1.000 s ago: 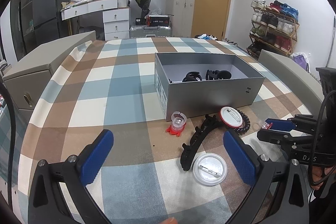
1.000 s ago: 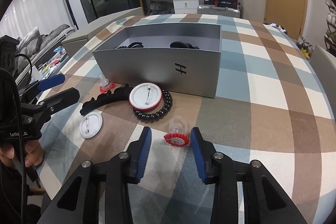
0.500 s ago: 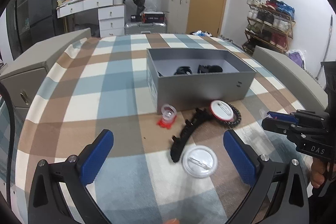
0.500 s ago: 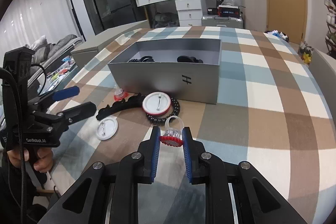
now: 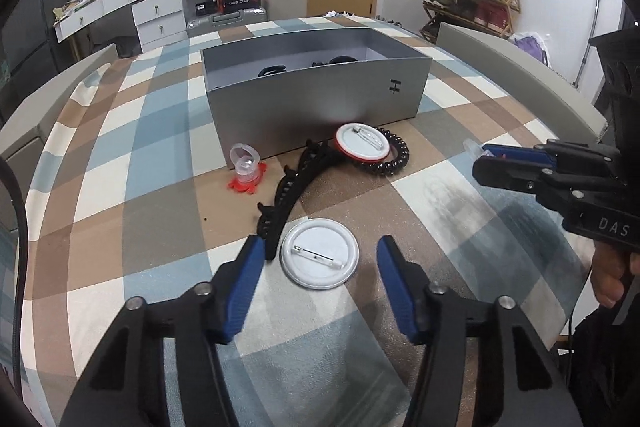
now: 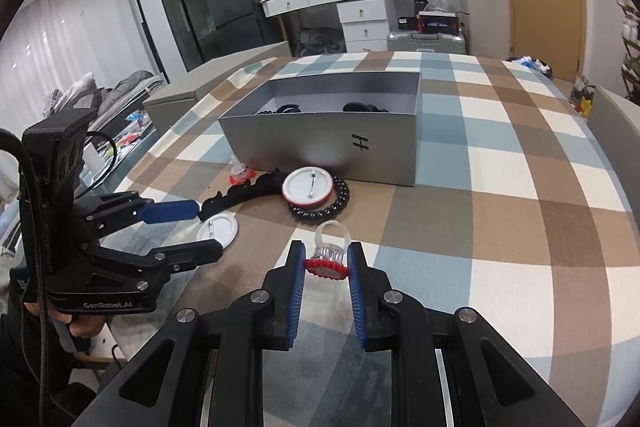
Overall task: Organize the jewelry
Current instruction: 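Lift the ring holder with the right gripper while the left gripper grasps the white badge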
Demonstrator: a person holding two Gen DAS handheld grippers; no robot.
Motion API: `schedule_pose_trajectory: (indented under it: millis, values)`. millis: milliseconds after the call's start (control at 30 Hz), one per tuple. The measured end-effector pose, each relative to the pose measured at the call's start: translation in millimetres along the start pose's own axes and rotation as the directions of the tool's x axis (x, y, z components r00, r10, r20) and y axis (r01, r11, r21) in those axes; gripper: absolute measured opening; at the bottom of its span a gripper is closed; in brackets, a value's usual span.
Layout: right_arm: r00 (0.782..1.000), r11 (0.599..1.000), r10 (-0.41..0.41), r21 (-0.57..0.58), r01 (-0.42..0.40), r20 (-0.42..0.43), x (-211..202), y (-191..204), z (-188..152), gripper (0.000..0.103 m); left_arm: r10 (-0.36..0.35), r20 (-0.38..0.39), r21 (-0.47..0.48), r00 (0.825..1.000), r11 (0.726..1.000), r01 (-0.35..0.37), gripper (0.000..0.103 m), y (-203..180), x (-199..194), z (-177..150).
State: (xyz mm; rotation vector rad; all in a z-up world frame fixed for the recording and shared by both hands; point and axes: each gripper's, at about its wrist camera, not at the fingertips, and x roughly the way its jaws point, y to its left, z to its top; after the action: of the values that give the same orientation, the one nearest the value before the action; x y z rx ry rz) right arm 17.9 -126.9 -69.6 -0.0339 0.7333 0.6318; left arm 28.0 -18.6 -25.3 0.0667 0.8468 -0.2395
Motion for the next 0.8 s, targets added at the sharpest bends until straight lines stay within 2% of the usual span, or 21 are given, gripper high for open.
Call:
schedule_pose_trajectory:
  millis: [200, 500, 633, 800]
  values:
    - [1.000, 1.000, -0.001, -0.002, 0.001, 0.002, -1.0, -0.4, -0.5, 0.020, 0.000, -0.008, 0.001, 1.000, 1.000, 0.000, 0.044, 2.1, -0.8, 1.0]
    - [1.000, 1.000, -0.001, -0.002, 0.001, 0.002, -2.3, 0.3, -0.9, 0.020, -0.090, -0.020, 0.000, 0.996, 0.996, 0.090, 0.044, -1.1, -11.7, -3.7]
    - [1.000, 1.000, 0.000, -0.007, 0.000, 0.002, -2.1, 2.0, -0.9, 0.020, -0.062, -0.045, 0.005, 0.997, 0.998, 0.063, 0.044, -3.3, -0.3, -2.2]
    - [1.000, 1.000, 0.003, -0.010, -0.003, 0.000, -1.7, 2.0, -1.0, 0.020, -0.019, -0.040, 0.011, 0.999, 1.000, 0.020, 0.044, -4.8, 5.0, 2.4]
